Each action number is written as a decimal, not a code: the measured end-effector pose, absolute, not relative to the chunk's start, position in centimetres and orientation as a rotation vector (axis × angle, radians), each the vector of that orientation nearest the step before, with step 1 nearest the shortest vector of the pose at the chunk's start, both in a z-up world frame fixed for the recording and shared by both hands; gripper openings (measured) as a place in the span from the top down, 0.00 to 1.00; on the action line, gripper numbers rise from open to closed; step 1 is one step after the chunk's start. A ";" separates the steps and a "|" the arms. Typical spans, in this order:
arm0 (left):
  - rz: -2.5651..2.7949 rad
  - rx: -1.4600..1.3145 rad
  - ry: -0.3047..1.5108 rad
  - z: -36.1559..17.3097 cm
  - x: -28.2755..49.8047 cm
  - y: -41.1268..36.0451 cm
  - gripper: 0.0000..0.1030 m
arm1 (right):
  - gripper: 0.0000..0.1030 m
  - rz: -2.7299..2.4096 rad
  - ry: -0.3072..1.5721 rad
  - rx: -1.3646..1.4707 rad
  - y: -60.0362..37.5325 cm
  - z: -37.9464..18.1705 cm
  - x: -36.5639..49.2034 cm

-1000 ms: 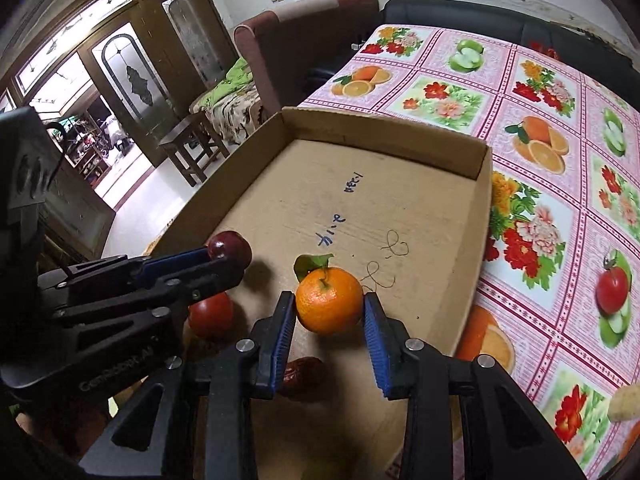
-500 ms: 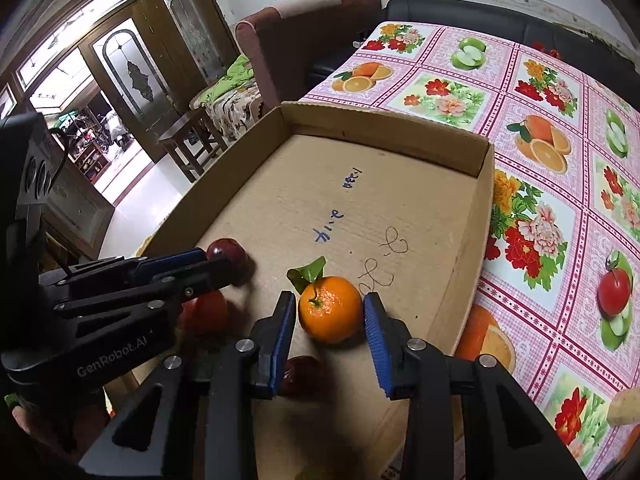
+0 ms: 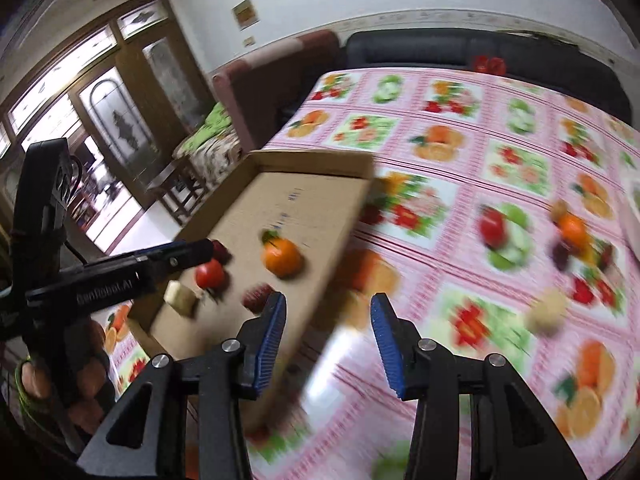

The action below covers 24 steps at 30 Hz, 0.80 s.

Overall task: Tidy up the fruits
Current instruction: 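Open the left tool releasing the plum while the right tool releases the mandarin into the box, then withdraw both open tools from the box toward the remaining fruits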

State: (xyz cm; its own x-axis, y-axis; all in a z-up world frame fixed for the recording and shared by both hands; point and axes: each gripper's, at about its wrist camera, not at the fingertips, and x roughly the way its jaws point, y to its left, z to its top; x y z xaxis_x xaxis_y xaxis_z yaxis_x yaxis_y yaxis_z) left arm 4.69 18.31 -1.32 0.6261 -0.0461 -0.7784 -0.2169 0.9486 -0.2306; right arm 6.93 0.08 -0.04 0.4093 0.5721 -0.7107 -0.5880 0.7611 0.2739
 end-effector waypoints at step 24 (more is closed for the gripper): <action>-0.124 -0.146 0.970 -2.6 5.3 4.2 0.62 | 0.55 0.424 0.904 0.095 -18.0 -2.0 3.2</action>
